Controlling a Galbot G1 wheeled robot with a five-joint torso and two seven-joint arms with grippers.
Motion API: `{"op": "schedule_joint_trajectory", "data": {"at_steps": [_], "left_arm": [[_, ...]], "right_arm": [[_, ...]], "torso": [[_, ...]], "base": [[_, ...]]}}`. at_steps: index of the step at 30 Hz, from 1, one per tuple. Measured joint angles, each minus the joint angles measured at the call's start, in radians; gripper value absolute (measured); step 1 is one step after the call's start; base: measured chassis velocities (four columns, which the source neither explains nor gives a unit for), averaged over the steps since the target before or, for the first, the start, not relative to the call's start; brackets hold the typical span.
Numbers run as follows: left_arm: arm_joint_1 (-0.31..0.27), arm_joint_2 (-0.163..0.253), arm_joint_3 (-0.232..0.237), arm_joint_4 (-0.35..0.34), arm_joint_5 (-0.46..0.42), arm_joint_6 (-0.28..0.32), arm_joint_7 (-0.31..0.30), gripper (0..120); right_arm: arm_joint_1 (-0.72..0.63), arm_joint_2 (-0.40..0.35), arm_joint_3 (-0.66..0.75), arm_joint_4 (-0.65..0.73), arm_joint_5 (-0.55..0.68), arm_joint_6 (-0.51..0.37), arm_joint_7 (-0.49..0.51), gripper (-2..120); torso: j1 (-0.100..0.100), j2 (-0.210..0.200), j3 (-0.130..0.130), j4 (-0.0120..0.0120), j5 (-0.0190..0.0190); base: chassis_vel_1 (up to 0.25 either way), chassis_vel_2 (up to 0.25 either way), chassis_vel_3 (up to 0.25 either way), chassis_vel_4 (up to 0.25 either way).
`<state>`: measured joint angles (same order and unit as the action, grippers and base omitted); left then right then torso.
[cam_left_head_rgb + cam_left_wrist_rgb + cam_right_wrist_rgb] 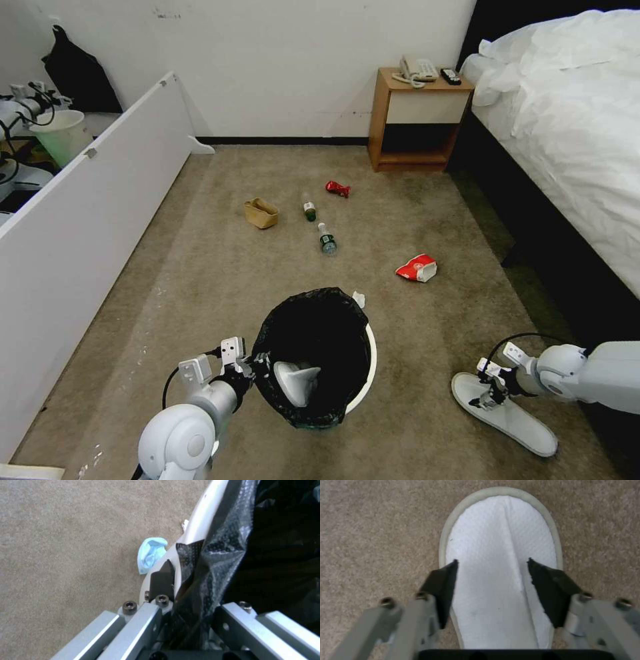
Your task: Pick up the trash bin, then pick up the garbage from the floor and place it into the trash bin.
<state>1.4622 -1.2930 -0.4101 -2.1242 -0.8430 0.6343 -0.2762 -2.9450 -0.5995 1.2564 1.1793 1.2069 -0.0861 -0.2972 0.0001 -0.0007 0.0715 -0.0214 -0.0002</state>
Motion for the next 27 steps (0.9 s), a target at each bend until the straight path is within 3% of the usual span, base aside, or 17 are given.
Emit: {"op": "schedule_joint_trajectory", "data": {"at_steps": [13,27], "left_arm": [[0.003,-0.01,-0.002,-0.003,0.006,0.0,0.002,2],[0.004,-0.021,-0.001,-0.003,0.01,0.0,0.005,2]], "right_arm": [[0.0,-0.009,-0.006,-0.004,0.009,0.006,0.004,3],[-0.001,-0.02,-0.009,-0.026,0.016,0.001,0.008,0]], "torso": [[0.0,0.0,0.0,0.0,-0.0001],[0.0,0.0,0.0,0.0001,0.0]], "base": [[0.0,0.0,0.0,0.0],[0.0,0.0,0.0,0.0]]}}
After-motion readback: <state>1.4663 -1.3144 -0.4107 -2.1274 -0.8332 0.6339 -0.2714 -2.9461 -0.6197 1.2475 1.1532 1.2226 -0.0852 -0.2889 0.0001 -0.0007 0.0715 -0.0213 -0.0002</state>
